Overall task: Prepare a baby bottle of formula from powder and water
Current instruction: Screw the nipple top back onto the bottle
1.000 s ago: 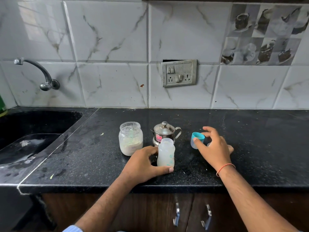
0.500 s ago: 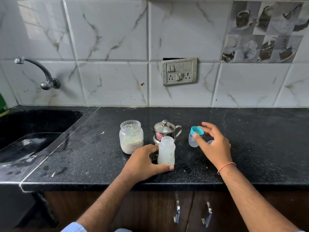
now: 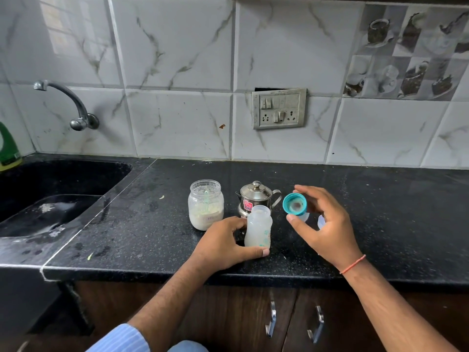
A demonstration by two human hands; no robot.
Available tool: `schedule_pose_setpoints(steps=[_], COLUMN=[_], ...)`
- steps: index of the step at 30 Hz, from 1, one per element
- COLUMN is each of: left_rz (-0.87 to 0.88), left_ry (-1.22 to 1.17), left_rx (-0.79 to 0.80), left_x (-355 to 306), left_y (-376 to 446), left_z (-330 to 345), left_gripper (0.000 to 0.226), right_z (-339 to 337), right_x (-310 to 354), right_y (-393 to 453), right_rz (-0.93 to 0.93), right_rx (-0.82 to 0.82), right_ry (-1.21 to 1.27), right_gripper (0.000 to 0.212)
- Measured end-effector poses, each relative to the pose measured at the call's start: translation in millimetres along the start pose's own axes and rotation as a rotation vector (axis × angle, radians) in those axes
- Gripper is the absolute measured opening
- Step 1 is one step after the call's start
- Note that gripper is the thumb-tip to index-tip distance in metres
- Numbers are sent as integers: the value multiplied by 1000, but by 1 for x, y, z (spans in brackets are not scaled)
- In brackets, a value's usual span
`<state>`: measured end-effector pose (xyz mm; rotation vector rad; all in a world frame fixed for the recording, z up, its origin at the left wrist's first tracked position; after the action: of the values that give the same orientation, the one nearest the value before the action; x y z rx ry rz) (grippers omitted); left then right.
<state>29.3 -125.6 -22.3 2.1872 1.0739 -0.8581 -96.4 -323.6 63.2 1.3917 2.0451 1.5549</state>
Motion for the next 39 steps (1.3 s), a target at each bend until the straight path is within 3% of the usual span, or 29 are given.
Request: schedule_pose_setpoints(steps=[3, 8, 15, 20, 25, 39], left_rz=[-5, -6, -36, -32, -43, -52], left_ry=[-1, 2, -3, -2, -13, 2], left_rx=[-2, -8, 6, 10, 12, 16], left_x=[1, 0, 3, 5, 9, 8], left_y=[1, 0, 1, 2, 4, 4], left_z=[0, -1, 0, 2, 3, 2], left_gripper=[65, 69, 67, 66, 79, 83], right_z=[6, 30, 69, 79, 78, 70], right_x=[17, 5, -7, -11, -12, -1], right_y=[16, 30, 18, -3, -12, -11], right_rz=[-1, 188, 320, 383, 351, 325], right_rx=[138, 271, 144, 40, 0, -1], right_ry=[29, 245, 547, 700, 633, 458], right_gripper=[63, 66, 68, 46, 47, 49])
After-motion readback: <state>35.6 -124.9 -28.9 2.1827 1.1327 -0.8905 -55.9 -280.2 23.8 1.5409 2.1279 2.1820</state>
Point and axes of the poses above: each hand's wrist, its own y-axis towards the middle knuckle, its own z-axis out of the palm, x = y × z, the point moved 9 cm from there along y, towards the middle knuckle, and after that the axes turned 9 degrees about -z, right-handed, at the moved point
